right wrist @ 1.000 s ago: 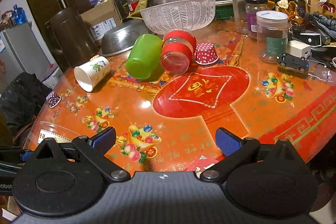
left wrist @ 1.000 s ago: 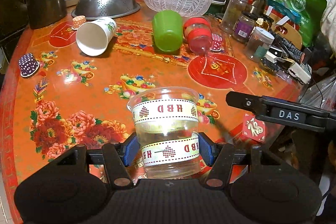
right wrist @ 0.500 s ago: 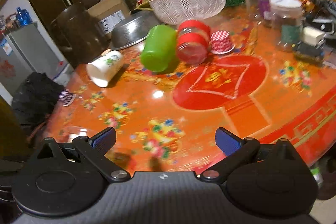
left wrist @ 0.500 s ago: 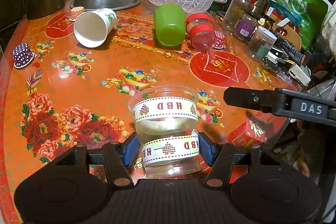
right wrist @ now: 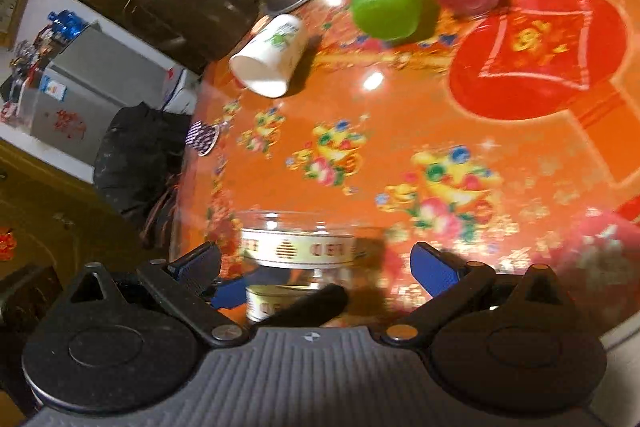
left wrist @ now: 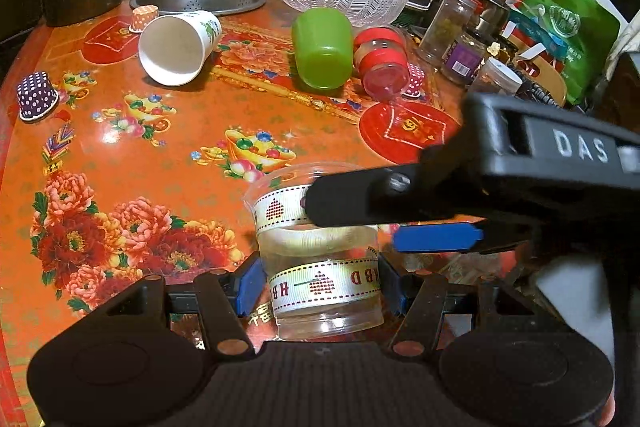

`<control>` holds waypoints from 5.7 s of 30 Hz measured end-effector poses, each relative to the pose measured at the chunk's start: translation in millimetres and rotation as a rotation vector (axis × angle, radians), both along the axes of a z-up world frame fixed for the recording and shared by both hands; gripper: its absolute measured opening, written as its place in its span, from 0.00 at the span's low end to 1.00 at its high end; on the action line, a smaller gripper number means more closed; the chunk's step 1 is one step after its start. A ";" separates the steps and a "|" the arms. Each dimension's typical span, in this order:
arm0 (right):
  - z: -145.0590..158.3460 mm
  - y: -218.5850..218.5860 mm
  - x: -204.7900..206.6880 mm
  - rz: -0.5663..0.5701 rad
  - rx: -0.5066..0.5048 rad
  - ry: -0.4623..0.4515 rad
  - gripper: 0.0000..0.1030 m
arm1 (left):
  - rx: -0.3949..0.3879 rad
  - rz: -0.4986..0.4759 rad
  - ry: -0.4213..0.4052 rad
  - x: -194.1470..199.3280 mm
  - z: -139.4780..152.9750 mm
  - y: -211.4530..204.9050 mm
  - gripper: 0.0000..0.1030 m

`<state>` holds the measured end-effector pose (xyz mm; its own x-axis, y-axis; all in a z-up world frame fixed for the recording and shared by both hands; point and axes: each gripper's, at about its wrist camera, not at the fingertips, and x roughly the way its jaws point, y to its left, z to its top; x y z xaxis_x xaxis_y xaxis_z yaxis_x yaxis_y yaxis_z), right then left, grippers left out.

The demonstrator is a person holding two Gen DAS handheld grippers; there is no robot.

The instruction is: Flip cup upright

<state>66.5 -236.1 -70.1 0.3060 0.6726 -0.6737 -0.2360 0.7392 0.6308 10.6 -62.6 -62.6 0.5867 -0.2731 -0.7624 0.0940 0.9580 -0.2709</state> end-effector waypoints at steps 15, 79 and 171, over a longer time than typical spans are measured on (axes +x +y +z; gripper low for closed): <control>-4.9 15.8 9.8 0.048 -0.015 0.025 0.78 | -0.031 -0.014 0.001 -0.4 -1.1 5.7 0.61; -64.9 35.1 -137.9 -0.295 -0.289 -1.372 0.64 | -0.242 0.099 -0.297 -82.5 17.8 99.3 0.90; 68.7 -42.1 -192.3 -0.112 -0.321 -0.672 0.99 | 0.093 -0.048 -0.345 -157.2 78.6 29.7 1.00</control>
<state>-125.7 -278.2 -1.4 0.7757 0.4154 -0.4751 -0.4065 0.9047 0.1272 -146.6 -32.9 16.1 0.8020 -0.2450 -0.5448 0.2098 0.9694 -0.1272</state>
